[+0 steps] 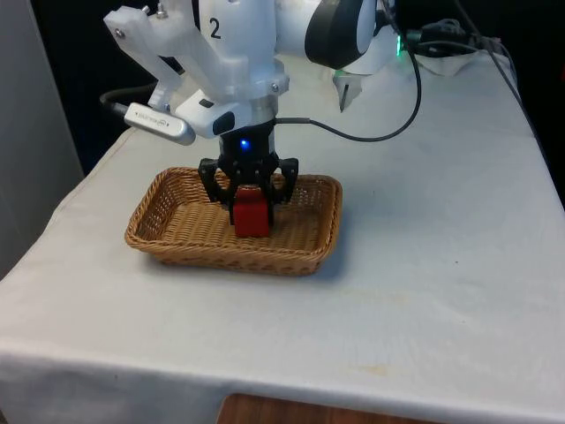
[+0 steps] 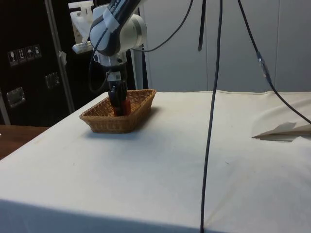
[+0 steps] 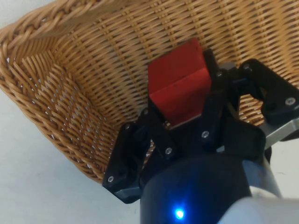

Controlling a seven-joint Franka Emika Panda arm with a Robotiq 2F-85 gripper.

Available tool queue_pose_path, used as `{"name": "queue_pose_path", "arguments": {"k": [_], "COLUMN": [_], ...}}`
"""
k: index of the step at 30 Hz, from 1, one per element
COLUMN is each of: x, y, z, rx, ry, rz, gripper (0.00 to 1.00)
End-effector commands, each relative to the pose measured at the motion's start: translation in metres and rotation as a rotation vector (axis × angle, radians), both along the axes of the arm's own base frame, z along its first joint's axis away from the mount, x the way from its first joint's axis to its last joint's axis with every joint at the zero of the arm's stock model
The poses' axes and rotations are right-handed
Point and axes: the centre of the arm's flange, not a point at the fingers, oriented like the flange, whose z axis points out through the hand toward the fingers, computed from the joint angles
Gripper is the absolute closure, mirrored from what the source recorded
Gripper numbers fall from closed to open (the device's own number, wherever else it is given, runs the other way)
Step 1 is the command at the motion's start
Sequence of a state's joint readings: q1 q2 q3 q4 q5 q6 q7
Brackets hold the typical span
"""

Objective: Pick up the cube and place it into the basket.

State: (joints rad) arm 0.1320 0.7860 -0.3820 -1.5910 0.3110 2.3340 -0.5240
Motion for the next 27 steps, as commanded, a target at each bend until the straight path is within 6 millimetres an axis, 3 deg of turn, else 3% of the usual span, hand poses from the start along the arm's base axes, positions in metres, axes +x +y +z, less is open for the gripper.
{"name": "queue_pose_path", "arguments": {"k": [1, 27], "x": [0.0000, 0.0001], "y": [0.0000, 0.0011], "z": [0.0000, -0.0050], "rx": [0.000, 0.003], "ry": [0.000, 0.003], "rz": [0.000, 0.000], "gripper": [0.99, 0.99]}}
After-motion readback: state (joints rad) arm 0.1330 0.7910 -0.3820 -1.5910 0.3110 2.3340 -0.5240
